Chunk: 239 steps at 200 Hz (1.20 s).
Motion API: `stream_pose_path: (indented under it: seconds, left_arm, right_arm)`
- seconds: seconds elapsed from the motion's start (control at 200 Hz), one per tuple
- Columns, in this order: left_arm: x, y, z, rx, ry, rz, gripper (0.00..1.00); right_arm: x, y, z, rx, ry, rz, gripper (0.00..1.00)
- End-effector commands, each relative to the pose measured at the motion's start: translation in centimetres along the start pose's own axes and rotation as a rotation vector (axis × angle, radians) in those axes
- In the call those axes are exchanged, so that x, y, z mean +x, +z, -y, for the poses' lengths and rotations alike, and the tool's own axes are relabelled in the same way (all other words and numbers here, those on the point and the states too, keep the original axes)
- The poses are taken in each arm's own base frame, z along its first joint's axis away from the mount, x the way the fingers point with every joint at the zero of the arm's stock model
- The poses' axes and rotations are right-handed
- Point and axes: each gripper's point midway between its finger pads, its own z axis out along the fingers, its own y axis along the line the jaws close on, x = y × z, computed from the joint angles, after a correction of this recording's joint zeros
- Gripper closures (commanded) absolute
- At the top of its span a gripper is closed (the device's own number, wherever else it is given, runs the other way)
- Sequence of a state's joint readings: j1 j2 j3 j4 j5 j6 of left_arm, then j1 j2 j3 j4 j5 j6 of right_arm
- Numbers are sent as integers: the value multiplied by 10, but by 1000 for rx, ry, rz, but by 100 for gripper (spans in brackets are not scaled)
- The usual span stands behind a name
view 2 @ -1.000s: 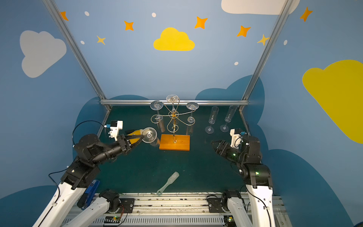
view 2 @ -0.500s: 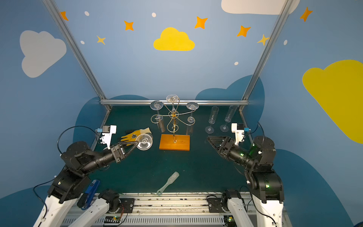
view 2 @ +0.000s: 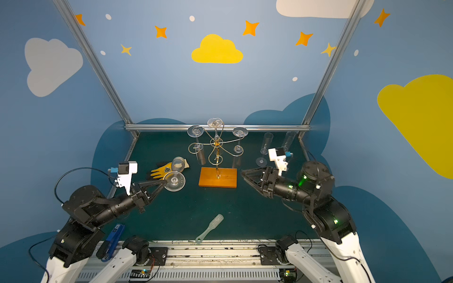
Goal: Take the wine glass off the wine glass rack
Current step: Pick up the wine glass from the wine glass rack.
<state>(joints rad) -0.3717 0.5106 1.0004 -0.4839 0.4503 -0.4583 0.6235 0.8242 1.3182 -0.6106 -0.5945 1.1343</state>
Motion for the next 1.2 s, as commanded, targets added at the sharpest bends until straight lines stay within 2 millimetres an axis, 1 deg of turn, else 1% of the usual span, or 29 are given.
stream_pose_path:
  seconds: [0.0,0.1,0.145,0.2,0.28,0.375,0.471,0.756,0.941,1.071,1.191]
  left_arm:
    - [-24,-9,14,20,149,90,97]
    - [-31,-10,18,24,197,111,97]
    - [-33,-10,19,25,216,118,97]
    - [-35,-11,21,30,243,127,97]
    - [-39,-14,25,37,288,148,97]
    - [-41,-18,29,40,337,167,97]
    - [-42,-20,31,43,376,172,97]
    - [-40,-21,37,69,431,170,97]
    - [-39,-21,37,72,453,165,97]
    - [-38,-19,36,71,464,161,97]
    - [-38,-18,35,70,474,158,97]
  right_arm:
    - [-7,36,-16,17,-115,4,43]
    - [4,70,-34,0,-151,-101,39]
    - [6,82,-37,-2,-149,-125,38]
    - [5,93,-41,-16,-146,-138,38]
    - [5,108,-41,-31,-129,-160,38]
    - [7,125,-40,-41,-114,-194,38]
    - [10,141,-45,-62,-108,-231,38]
    - [16,177,-52,-111,-70,-301,39]
    - [25,193,-55,-122,-57,-352,41]
    - [31,204,-52,-119,-37,-380,44]
    - [33,211,-50,-121,-27,-388,48]
